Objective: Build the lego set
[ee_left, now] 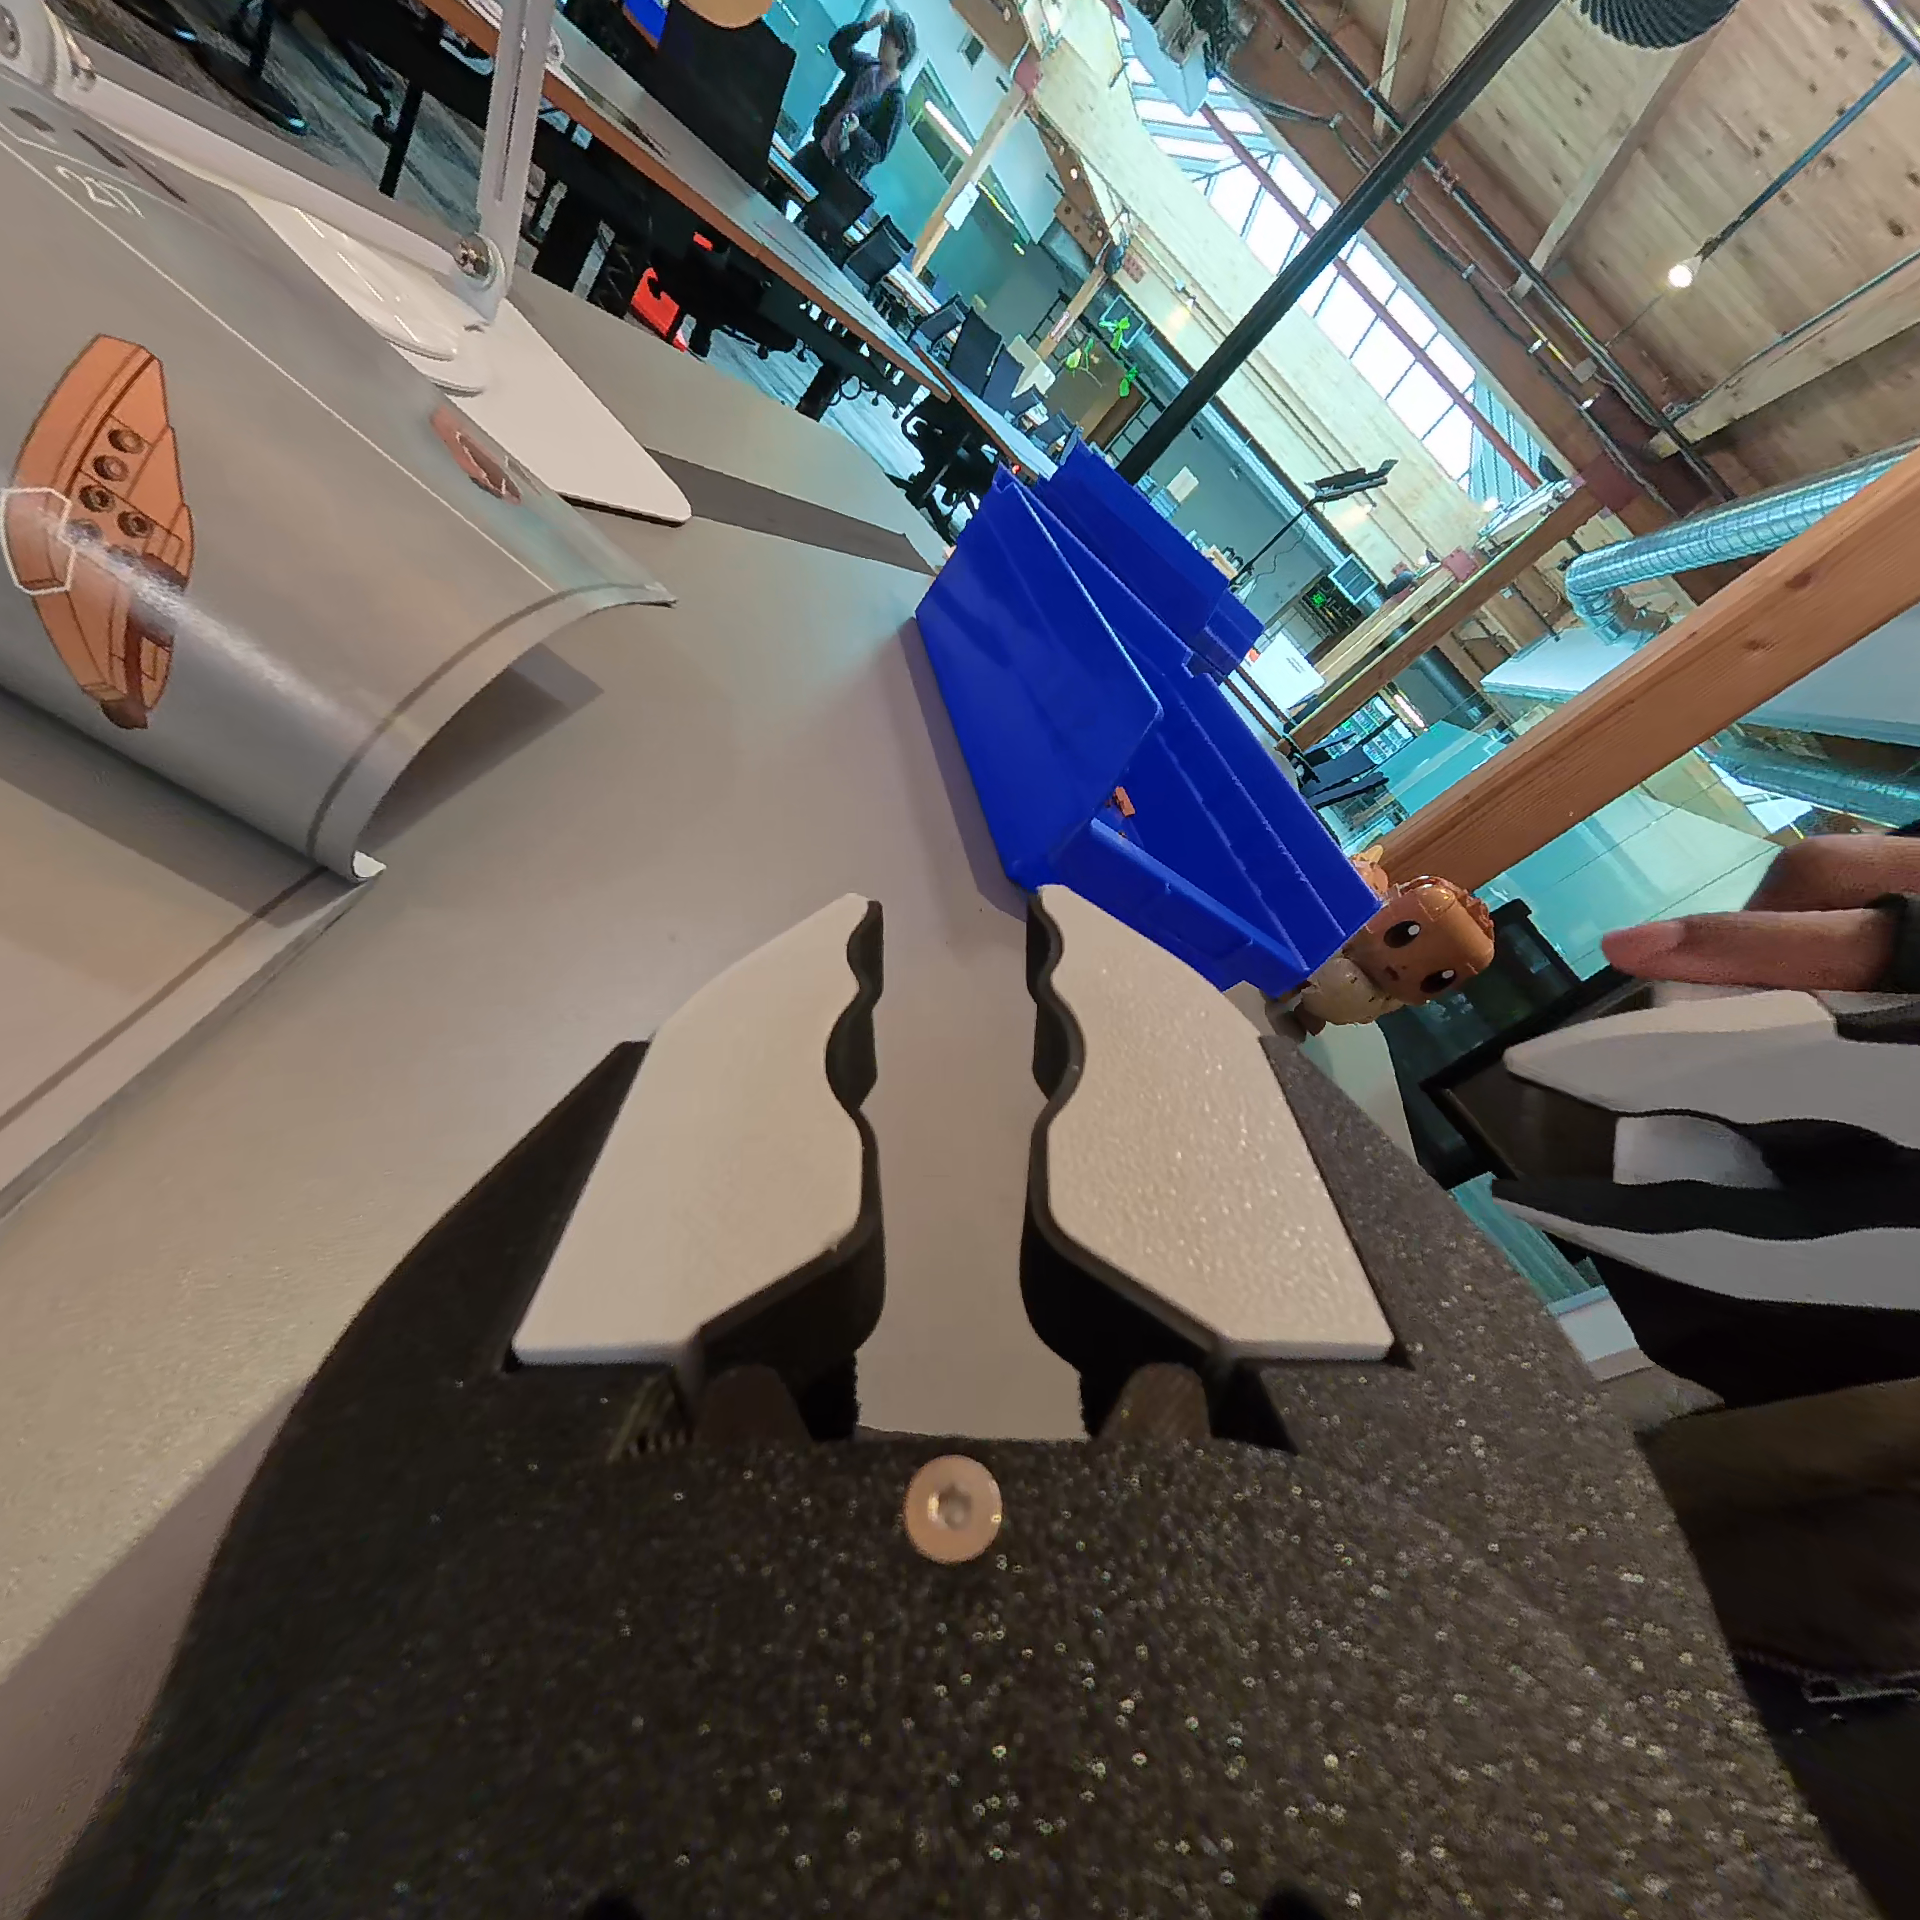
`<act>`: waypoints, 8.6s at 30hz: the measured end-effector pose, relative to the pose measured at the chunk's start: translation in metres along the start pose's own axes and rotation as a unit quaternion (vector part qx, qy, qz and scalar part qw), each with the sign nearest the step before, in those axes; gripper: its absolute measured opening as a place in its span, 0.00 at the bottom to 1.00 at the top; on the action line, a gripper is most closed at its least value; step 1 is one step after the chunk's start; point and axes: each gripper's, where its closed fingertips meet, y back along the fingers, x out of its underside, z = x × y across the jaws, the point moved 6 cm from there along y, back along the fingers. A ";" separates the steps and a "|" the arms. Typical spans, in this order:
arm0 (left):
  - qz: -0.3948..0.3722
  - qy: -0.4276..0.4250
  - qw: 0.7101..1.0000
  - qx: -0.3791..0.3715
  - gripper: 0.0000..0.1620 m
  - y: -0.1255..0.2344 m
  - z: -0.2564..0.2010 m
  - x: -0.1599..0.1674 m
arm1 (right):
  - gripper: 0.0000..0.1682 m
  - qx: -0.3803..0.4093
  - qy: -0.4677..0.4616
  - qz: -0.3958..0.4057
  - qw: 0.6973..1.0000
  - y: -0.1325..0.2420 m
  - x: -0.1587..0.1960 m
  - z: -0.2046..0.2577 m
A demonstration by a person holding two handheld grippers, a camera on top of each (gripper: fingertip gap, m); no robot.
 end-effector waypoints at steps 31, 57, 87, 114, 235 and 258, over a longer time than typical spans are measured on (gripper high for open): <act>-0.032 -0.099 0.993 0.057 0.16 -0.009 -0.014 -0.004 | 0.25 -0.165 -0.135 -0.028 0.977 -0.119 0.338 -0.028; -0.010 -0.139 0.990 0.035 0.16 -0.014 -0.022 0.004 | 0.05 -0.294 -0.281 0.011 0.913 -0.175 0.259 -0.012; -0.021 -0.003 0.999 0.030 0.16 -0.010 -0.021 0.005 | 0.05 -0.065 -0.543 -0.361 0.756 -0.121 0.012 -0.076; 0.028 -0.457 0.880 -0.125 0.05 -0.028 -0.044 0.030 | 0.05 -0.289 -0.699 -0.444 0.480 -0.116 0.012 -0.064; 0.346 -0.415 0.842 0.015 0.08 -0.041 -0.068 0.103 | 0.06 -0.153 -0.124 -0.379 0.904 -0.093 0.027 0.010; 0.341 -0.407 0.848 0.013 0.08 -0.032 -0.063 0.092 | 0.23 -0.053 -0.074 -0.415 0.905 -0.085 0.028 0.004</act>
